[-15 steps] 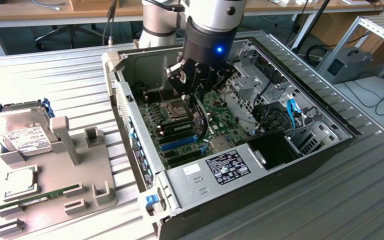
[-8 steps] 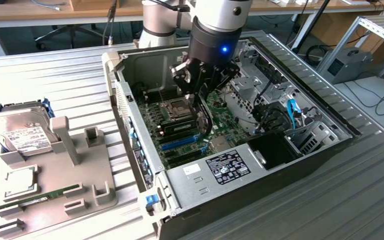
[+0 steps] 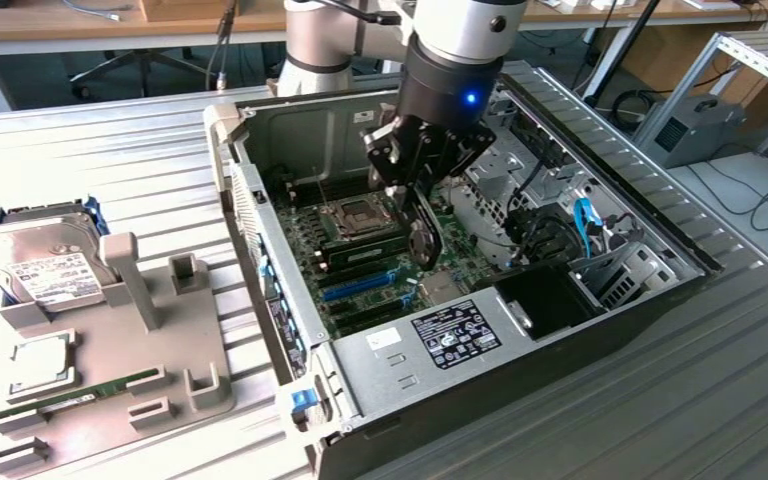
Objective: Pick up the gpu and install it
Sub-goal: 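Pick up the gpu and move the gpu toward the slot, then insert the gpu into the slot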
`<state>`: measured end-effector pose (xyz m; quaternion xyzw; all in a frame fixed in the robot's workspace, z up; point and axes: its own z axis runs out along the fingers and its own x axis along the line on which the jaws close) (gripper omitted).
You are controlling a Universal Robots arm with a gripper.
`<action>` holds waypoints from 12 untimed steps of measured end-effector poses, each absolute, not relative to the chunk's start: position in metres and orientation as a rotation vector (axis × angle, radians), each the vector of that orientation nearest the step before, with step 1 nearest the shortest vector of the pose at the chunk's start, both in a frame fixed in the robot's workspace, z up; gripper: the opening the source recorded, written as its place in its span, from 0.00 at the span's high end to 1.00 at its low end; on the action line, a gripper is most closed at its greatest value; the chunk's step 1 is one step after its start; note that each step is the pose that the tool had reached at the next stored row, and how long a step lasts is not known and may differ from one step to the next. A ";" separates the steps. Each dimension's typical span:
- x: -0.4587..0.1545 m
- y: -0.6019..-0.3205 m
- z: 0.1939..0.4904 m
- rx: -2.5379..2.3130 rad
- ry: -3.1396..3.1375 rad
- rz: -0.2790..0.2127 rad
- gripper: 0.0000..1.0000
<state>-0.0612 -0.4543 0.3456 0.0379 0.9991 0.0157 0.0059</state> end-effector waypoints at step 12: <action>-0.058 -0.454 0.346 0.119 3.127 0.049 0.74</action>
